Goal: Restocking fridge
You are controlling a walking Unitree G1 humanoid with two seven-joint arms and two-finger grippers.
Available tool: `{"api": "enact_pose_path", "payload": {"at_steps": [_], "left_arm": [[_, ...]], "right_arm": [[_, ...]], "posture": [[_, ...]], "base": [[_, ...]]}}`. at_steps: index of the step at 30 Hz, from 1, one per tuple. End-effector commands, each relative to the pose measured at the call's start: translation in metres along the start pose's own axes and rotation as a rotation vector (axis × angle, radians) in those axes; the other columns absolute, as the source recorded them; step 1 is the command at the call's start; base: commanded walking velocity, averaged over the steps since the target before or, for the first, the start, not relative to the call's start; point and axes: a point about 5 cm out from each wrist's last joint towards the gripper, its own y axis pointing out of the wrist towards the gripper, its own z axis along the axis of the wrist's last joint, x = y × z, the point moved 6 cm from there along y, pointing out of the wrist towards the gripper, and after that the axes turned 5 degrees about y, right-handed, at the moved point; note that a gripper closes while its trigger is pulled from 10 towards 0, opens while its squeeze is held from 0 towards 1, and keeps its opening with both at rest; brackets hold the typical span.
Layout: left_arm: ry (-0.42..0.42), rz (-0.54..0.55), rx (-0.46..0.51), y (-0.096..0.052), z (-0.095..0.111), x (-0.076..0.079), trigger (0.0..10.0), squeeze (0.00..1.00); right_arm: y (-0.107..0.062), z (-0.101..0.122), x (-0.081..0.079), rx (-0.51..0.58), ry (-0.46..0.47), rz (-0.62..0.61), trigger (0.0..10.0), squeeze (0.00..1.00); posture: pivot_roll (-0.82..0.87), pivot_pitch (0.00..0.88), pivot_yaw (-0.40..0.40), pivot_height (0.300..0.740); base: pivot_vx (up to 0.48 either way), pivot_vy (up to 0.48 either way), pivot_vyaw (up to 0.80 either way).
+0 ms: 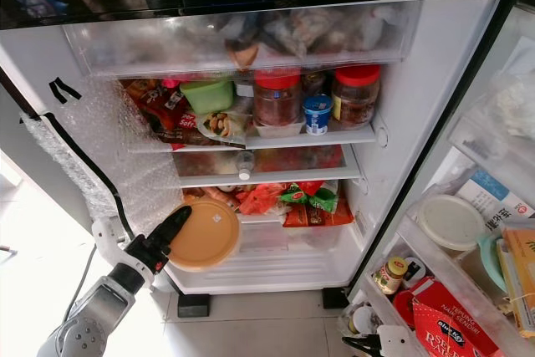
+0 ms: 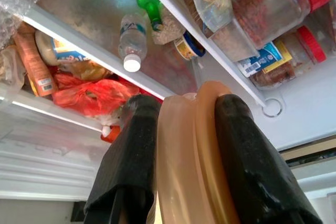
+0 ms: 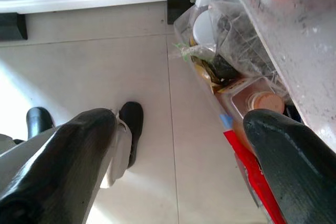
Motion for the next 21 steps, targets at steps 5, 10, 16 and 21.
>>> {"api": "enact_pose_path", "payload": {"at_steps": [5,10,16,21], "left_arm": [[0.016,-0.001,-0.01,0.0017,0.0017,0.0041,10.0,0.0],[0.026,-0.002,-0.008,0.0018,0.0041,0.0041,10.0,0.0],[0.036,0.006,-0.011,0.0011,0.0047,0.0028,10.0,0.0],[0.038,0.007,-0.009,0.0015,0.0052,0.0027,10.0,0.0]], "right_arm": [[-0.0007,-0.003,0.0001,-0.004,-0.003,0.002,10.0,0.0],[-0.0007,-0.0041,-0.001,-0.01,-0.013,0.009,10.0,0.0],[-0.0006,-0.0041,-0.0025,-0.009,-0.013,0.018,10.0,0.0],[-0.0005,-0.0031,-0.0049,-0.002,-0.01,0.038,10.0,0.0]], "posture": [[-0.08,0.075,0.032,0.74],[-0.07,0.075,0.033,0.74],[-0.07,0.075,0.035,0.701],[-0.07,0.075,0.035,0.674]], "base": [[0.0,0.0,0.0],[0.0,0.0,0.0],[0.0,0.0,0.0],[0.0,0.0,0.0]]}}
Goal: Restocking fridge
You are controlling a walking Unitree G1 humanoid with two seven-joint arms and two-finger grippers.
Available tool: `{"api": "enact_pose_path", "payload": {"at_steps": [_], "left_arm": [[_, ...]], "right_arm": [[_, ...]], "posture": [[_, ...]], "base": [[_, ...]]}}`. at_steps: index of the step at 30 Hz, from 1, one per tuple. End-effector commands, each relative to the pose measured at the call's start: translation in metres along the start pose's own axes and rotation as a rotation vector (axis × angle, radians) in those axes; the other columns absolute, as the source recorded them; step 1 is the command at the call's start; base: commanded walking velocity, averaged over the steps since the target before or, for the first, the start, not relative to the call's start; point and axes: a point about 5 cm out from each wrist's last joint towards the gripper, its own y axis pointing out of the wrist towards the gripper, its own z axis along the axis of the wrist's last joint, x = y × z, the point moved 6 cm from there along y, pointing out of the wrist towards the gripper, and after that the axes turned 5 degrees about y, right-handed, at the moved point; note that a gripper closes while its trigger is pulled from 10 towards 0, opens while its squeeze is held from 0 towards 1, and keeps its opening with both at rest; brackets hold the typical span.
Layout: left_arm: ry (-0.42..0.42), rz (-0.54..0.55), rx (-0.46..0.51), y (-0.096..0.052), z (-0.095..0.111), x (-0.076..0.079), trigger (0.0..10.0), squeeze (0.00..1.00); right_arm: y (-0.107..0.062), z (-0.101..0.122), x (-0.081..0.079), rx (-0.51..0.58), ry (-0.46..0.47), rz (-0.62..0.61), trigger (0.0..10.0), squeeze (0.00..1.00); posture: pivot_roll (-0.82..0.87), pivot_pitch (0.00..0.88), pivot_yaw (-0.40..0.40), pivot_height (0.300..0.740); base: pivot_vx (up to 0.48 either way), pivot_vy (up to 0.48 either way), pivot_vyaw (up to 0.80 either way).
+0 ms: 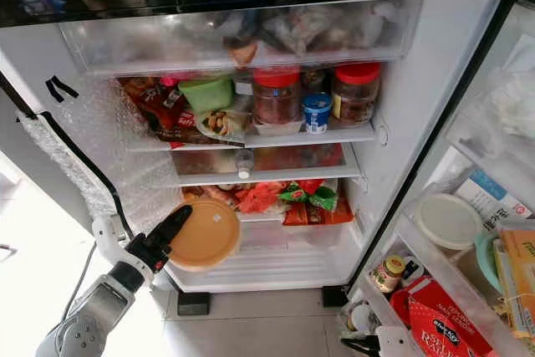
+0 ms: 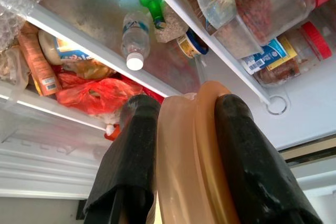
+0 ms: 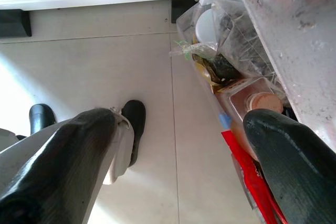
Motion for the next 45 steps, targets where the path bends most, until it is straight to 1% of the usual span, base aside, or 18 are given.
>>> {"api": "enact_pose_path", "payload": {"at_steps": [1,2,3,5,8,11,15,21,27,29,34,37,40,45], "left_arm": [[0.022,0.001,0.0,0.001,0.004,0.002,10.0,0.0],[0.022,0.002,0.001,0.001,0.004,0.002,10.0,0.0],[0.022,0.002,0.001,0.001,0.004,0.002,10.0,0.0],[0.024,0.002,0.0,0.001,0.004,0.001,10.0,0.0],[0.028,0.004,-0.001,0.001,0.004,0.001,10.0,0.0],[0.029,0.006,0.002,0.002,0.005,0.001,10.0,0.0],[0.033,0.001,-0.005,0.004,0.003,0.003,10.0,0.0],[0.006,-0.017,0.004,0.006,0.005,0.008,10.0,0.0],[0.005,-0.013,0.006,0.007,0.005,0.007,10.0,0.0],[-0.002,0.002,0.019,0.008,0.008,0.005,10.0,0.0],[-0.007,0.002,0.026,0.009,0.009,0.005,10.0,0.0],[-0.016,-0.011,0.023,0.012,0.009,0.007,10.0,0.0],[-0.028,-0.007,0.029,0.013,0.01,0.007,10.0,0.0],[-0.026,0.003,0.041,0.013,0.012,0.005,10.0,0.0]], "right_arm": [[0.0,-0.002,-0.004,0.005,-0.004,0.032,10.0,0.0],[0.0,-0.001,-0.006,0.008,-0.01,0.046,10.0,0.0],[0.0,-0.001,-0.006,0.008,-0.01,0.046,10.0,0.0],[0.0,0.0,-0.01,-0.008,-0.126,0.081,10.0,0.0],[0.0,0.0,-0.011,-0.022,-0.182,0.095,10.0,0.0],[0.0,0.001,-0.01,-0.011,-0.167,0.08,10.0,0.0],[0.0,0.0,-0.009,-0.017,-0.178,0.076,10.0,0.0],[0.0,-0.001,-0.01,-0.018,-0.179,0.085,10.0,0.0],[0.0,-0.001,-0.01,-0.02,-0.179,0.088,10.0,0.0],[0.0,-0.001,-0.01,-0.022,-0.186,0.091,10.0,0.0],[0.0,-0.001,-0.011,-0.022,-0.189,0.092,10.0,0.0],[0.0,0.0,-0.01,-0.021,-0.191,0.092,10.0,0.0],[0.0,0.0,-0.01,-0.021,-0.192,0.092,10.0,0.0],[0.0,0.0,-0.011,-0.023,-0.196,0.097,10.0,0.0]], "posture": [[-0.07,0.067,0.033,0.669],[-0.07,0.067,0.033,0.659],[-0.07,0.067,0.033,0.659],[-0.07,0.065,0.033,0.642],[-0.07,0.065,0.032,0.624],[-0.07,0.065,0.032,0.624],[-0.07,0.066,0.033,0.624],[-0.07,0.071,0.033,0.624],[-0.07,0.071,0.033,0.624],[-0.07,0.072,0.032,0.624],[-0.07,0.072,0.032,0.624],[-0.07,0.067,0.031,0.624],[-0.07,0.067,0.031,0.624],[-0.07,0.064,0.031,0.624]], "base": [[0.0,0.0,0.0],[0.0,0.0,0.0],[0.0,0.0,0.0],[0.0,0.0,0.0],[0.0,0.0,0.0],[0.0,0.0,0.0],[0.0,0.0,0.0],[0.0,0.0,0.0],[0.0,0.0,0.0],[0.0,0.0,0.0],[0.0,0.0,0.0],[0.0,0.0,0.0],[0.0,0.0,0.0],[0.0,0.0,0.0]]}}
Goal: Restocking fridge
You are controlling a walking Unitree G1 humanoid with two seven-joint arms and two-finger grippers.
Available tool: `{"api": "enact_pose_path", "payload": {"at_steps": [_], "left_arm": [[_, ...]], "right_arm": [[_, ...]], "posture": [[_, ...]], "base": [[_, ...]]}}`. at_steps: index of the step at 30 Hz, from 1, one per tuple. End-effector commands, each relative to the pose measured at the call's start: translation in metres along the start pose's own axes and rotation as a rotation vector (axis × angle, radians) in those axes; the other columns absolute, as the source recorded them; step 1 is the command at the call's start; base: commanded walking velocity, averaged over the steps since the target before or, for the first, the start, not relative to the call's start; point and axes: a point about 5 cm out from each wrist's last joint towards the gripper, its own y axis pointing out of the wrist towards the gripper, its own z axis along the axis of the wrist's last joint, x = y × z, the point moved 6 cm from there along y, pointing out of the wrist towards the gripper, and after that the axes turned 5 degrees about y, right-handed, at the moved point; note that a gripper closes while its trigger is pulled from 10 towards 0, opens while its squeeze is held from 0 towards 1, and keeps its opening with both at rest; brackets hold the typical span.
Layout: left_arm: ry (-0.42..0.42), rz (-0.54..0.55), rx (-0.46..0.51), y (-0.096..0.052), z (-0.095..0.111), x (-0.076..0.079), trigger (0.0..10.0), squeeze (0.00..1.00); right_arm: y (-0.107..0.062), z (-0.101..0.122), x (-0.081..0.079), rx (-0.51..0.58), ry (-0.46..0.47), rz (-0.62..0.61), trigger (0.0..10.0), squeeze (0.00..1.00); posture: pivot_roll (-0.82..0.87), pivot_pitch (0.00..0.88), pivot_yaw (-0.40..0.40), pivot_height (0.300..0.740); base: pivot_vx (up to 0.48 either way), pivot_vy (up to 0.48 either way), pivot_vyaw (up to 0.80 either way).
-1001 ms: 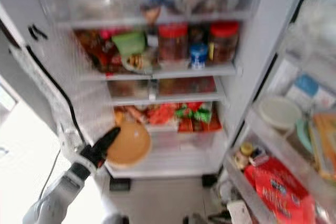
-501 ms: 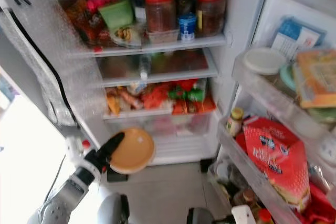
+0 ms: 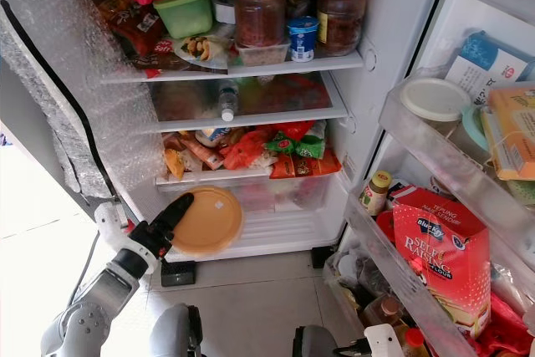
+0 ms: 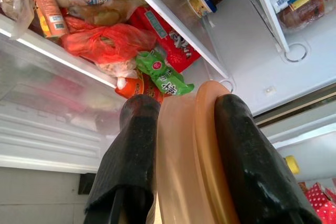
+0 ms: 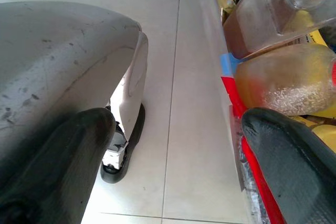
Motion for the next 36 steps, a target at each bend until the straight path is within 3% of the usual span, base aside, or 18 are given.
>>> {"api": "enact_pose_path", "payload": {"at_steps": [1,9,36], "left_arm": [[-0.009,0.019,0.017,-0.0012,0.0026,-0.004,10.0,0.0],[-0.004,0.024,0.025,-0.0008,0.0049,-0.0056,10.0,0.0],[0.038,0.032,0.025,-0.0007,0.0075,-0.0078,10.0,0.0]], "right_arm": [[0.001,0.0001,-0.0049,-0.002,-0.017,0.02,10.0,0.0],[0.001,-0.0001,-0.0053,-0.005,-0.024,0.024,10.0,0.0],[0.0015,-0.0006,-0.0073,-0.012,-0.04,0.032,10.0,0.0]], "posture": [[-0.07,0.065,0.03,0.624],[-0.07,0.067,0.031,0.624],[-0.06,0.05,0.035,0.624]], "base": [[0.0,0.0,0.0],[0.0,0.0,0.0],[0.249,0.0,0.0]]}}
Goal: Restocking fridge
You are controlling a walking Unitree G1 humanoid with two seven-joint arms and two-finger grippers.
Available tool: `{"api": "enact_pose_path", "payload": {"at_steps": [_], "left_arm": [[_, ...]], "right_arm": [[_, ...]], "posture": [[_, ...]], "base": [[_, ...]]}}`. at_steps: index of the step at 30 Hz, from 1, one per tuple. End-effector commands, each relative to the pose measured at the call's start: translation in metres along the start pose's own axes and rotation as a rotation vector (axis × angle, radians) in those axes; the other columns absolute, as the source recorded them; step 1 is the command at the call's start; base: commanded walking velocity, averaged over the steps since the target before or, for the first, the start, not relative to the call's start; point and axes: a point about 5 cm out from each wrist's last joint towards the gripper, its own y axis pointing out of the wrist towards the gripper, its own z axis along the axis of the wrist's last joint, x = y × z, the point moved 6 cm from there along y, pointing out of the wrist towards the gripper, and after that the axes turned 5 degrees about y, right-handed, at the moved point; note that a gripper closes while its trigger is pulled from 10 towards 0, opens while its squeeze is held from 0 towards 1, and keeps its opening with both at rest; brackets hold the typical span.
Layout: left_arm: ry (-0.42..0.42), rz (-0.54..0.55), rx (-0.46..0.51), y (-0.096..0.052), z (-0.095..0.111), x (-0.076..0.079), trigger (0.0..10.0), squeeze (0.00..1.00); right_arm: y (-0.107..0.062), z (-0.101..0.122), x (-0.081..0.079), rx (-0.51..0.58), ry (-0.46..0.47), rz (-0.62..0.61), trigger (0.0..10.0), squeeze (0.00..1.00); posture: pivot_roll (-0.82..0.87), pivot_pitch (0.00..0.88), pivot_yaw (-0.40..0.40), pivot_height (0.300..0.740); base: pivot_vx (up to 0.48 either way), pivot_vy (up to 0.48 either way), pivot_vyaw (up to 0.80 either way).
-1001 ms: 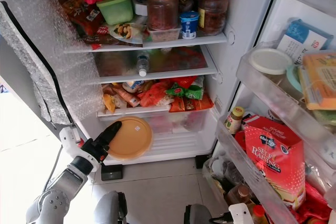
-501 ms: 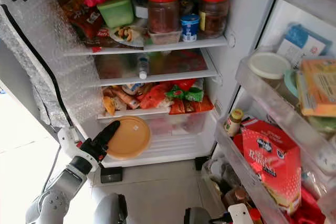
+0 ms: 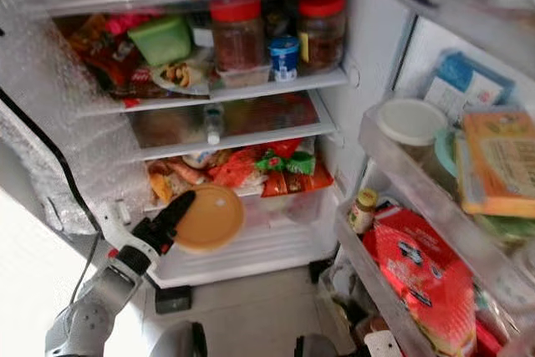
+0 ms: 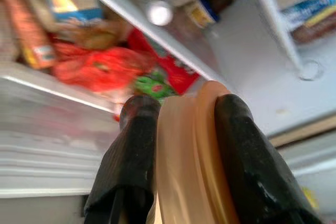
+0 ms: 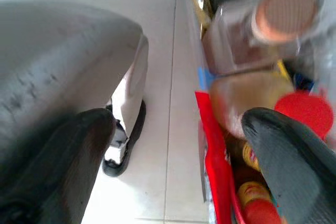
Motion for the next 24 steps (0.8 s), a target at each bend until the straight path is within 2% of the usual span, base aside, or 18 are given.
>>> {"api": "enact_pose_path", "payload": {"at_steps": [1,24], "left_arm": [[0.008,-0.014,0.003,0.0025,0.0003,0.0053,10.0,0.0],[0.012,-0.03,0.015,0.0072,0.0043,0.0097,10.0,0.0]], "right_arm": [[0.0013,0.0035,-0.0054,0.018,-0.006,0.019,10.0,0.0],[0.0016,0.0035,-0.0075,0.012,-0.01,0.035,10.0,0.0]], "posture": [[-0.06,0.05,0.035,0.624],[-0.06,0.059,0.035,0.624]], "base": [[0.255,0.0,0.0],[0.255,0.0,0.0]]}}
